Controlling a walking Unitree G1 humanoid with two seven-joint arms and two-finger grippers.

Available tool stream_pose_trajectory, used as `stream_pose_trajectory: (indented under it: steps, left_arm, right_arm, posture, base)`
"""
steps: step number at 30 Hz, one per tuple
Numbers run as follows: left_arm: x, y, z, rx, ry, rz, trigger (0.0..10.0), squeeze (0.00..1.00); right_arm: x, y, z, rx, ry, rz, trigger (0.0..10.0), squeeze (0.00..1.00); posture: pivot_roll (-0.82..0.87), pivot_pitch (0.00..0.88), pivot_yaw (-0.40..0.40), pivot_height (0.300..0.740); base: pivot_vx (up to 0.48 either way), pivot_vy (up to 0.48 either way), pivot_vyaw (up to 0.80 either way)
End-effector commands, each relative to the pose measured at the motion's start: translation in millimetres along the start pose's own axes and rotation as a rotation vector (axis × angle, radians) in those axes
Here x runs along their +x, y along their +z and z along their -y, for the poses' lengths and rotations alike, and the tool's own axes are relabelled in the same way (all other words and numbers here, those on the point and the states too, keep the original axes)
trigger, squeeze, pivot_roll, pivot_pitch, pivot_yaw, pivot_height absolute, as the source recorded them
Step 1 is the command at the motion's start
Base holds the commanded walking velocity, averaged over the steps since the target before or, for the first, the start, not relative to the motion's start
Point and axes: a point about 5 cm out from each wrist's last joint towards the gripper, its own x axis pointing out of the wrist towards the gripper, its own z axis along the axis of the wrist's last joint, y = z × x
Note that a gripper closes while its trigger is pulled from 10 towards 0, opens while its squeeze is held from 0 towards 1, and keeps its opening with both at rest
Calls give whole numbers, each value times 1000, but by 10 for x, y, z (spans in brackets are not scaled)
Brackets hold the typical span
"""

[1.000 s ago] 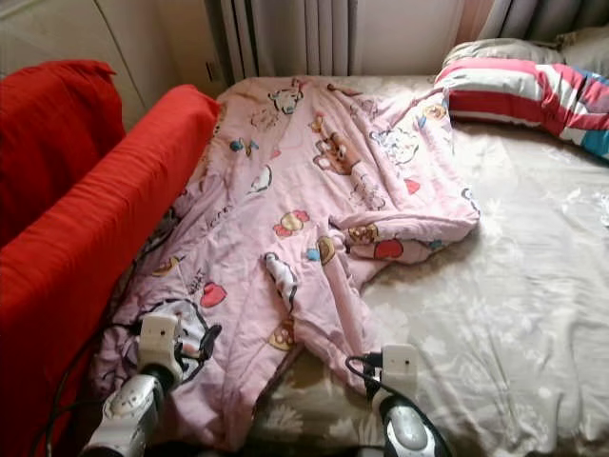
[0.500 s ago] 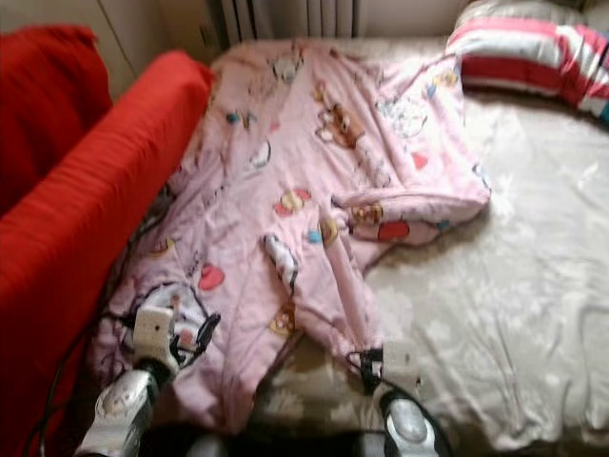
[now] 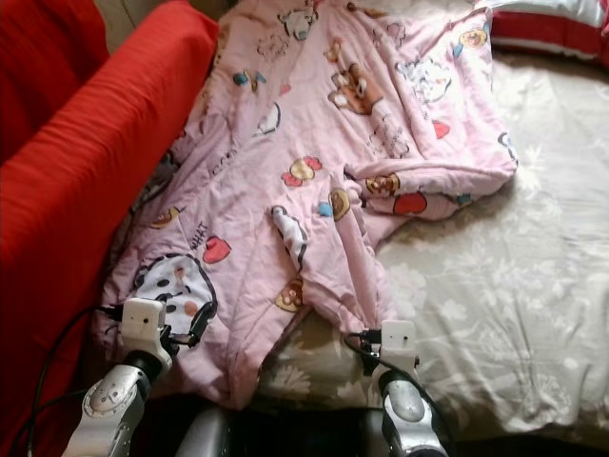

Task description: Clean up the room

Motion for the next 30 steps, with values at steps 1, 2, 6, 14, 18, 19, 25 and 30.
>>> stream_pose_trajectory:
  steps: [1, 2, 6, 14, 18, 19, 25, 30]
  left_arm:
    - [-90, -79, -17, -13, 7, -42, 10000, 0]
    - [-96, -77, -15, -13, 6, -43, 10000, 0]
    - [-135, -62, -2, -16, 7, -48, 10000, 0]
    - [-122, -1, 21, -22, 7, -52, 10000, 0]
    - [-118, 2, 33, -24, 4, -56, 10000, 0]
    - [-118, 2, 33, -24, 4, -56, 10000, 0]
    - [-134, 8, 35, -25, 3, -66, 10000, 0]
    - [-127, 9, 42, -25, 2, -67, 10000, 0]
  right_arm:
    - [-40, -136, -2, -13, -6, -67, 10000, 0]
    - [-37, -132, 0, -12, -7, -68, 10000, 0]
    - [-27, -132, 6, -27, -7, -86, 10000, 0]
    - [-26, -134, -15, -28, 5, -92, 0, 0]
    - [-34, -154, -21, -30, 8, -99, 0, 0]
    - [-34, -154, -21, -30, 8, -99, 0, 0]
    - [-44, -182, -6, -34, 2, -111, 0, 0]
    - [-44, -186, -2, -33, -2, -116, 0, 0]
  posture:
    - [94, 431, 82, 618]
    - [94, 432, 82, 618]
    - [102, 437, 81, 618]
    - [104, 436, 79, 618]
    - [103, 435, 79, 618]
    - [103, 435, 79, 618]
    - [104, 437, 79, 618]
    - [103, 432, 80, 618]
  base:
    - [0, 0, 0]
    - [0, 0, 0]
    - [0, 0, 0]
    - [0, 0, 0]
    - [0, 0, 0]
    - [0, 0, 0]
    - [0, 0, 0]
    - [0, 0, 0]
